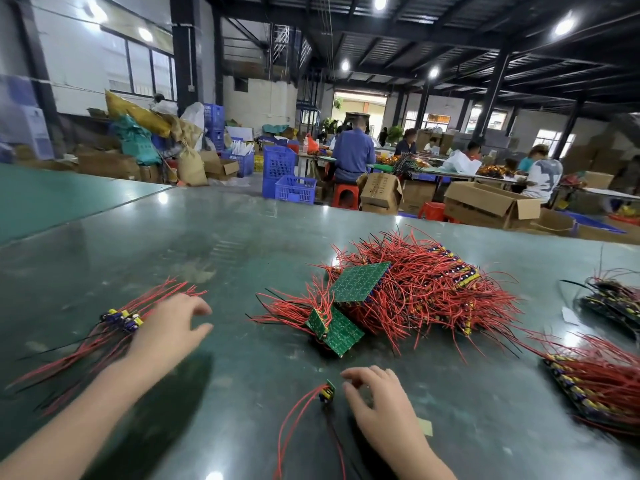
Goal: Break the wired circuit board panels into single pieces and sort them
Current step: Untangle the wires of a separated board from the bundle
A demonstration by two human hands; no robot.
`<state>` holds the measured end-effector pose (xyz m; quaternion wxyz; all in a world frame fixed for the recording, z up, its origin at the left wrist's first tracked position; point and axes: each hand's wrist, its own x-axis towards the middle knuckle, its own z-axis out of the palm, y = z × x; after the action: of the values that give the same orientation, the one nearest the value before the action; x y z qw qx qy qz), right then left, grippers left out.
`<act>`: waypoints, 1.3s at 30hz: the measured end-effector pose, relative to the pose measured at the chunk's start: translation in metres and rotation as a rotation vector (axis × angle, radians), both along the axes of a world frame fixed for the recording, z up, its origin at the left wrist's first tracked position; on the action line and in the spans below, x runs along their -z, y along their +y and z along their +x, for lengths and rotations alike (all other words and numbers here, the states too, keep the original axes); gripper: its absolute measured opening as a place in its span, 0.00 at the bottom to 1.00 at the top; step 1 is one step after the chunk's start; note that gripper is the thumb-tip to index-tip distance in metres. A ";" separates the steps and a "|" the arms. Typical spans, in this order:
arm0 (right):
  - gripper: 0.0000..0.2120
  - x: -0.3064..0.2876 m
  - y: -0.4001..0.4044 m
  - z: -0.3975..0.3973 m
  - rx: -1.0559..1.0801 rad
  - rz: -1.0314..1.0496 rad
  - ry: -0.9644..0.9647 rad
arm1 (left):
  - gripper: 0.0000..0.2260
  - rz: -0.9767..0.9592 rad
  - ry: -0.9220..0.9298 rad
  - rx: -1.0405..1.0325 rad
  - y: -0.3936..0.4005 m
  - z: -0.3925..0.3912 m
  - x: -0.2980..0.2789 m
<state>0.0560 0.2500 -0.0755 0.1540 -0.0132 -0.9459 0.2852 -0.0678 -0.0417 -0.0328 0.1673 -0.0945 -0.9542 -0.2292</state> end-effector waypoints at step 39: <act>0.08 -0.023 0.000 0.008 -0.006 -0.315 0.290 | 0.09 1.241 -1.040 0.588 0.145 0.066 0.024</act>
<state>0.0639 0.2503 -0.0524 0.2838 0.0068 -0.8577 0.4286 -0.0017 0.1030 -0.0571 -0.3359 -0.1122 -0.5487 -0.7573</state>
